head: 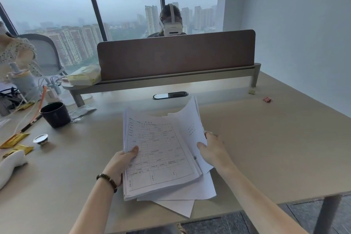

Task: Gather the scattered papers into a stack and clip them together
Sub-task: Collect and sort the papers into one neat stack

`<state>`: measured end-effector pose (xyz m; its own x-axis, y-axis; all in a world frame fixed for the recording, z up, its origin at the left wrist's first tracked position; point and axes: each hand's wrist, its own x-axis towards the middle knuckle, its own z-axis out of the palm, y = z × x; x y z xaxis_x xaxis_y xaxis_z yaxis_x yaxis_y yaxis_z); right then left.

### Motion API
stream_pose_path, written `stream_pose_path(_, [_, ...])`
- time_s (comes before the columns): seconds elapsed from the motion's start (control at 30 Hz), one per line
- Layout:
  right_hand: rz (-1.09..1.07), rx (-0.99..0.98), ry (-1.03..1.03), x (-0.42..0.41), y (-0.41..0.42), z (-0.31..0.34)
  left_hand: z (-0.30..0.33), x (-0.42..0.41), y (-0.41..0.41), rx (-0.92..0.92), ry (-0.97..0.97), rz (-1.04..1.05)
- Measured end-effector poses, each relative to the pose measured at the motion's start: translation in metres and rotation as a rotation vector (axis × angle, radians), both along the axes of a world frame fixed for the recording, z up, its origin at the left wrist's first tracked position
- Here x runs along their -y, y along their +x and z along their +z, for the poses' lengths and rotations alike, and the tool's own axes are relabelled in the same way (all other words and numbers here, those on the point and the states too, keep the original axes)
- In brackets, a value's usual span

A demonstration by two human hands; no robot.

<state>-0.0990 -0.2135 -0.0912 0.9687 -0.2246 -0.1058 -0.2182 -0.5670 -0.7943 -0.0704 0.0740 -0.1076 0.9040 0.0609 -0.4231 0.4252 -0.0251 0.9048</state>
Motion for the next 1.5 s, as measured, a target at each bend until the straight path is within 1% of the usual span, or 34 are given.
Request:
stream_pose_path(0.17, [-0.001, 0.008, 0.051, -0.002, 0.000, 0.004, -0.001, 0.000, 0.000, 0.009, 0.003, -0.005])
stream_pose_path(0.37, [-0.067, -0.003, 0.215, 0.003, 0.002, 0.001, 0.000, 0.002, 0.000, 0.016, 0.001, -0.004])
stream_pose_path(0.47, [-0.092, -0.031, 0.338, 0.004, 0.002, -0.001, -0.001, 0.002, -0.001, 0.021, -0.006, 0.003])
stream_pose_path(0.6, [-0.080, -0.031, 0.398, 0.008, 0.004, -0.005, -0.001, 0.002, -0.001, 0.018, -0.015, 0.002])
stream_pose_path(0.7, [-0.065, -0.062, 0.399, 0.010, 0.005, -0.008, 0.000, 0.001, -0.001, 0.012, -0.033, 0.005])
stream_pose_path(0.8, [-0.112, -0.096, 0.462, 0.012, 0.006, -0.013, 0.000, 0.000, -0.002, 0.010, -0.049, 0.011])
stream_pose_path(1.07, [-0.259, -0.072, 0.697, 0.030, 0.007, -0.010, 0.003, -0.007, -0.002, -0.035, -0.151, 0.028])
stream_pose_path(1.27, [-0.264, -0.051, 0.799, 0.044, 0.007, -0.009, 0.004, -0.013, -0.003, -0.071, -0.262, 0.048])
stream_pose_path(1.4, [-0.181, -0.047, 0.764, 0.053, 0.011, 0.003, 0.005, -0.007, -0.005, -0.048, -0.204, 0.047])
stream_pose_path(1.5, [-0.113, 0.013, 0.686, 0.061, 0.015, 0.025, 0.005, -0.004, -0.005, -0.026, -0.150, 0.036])
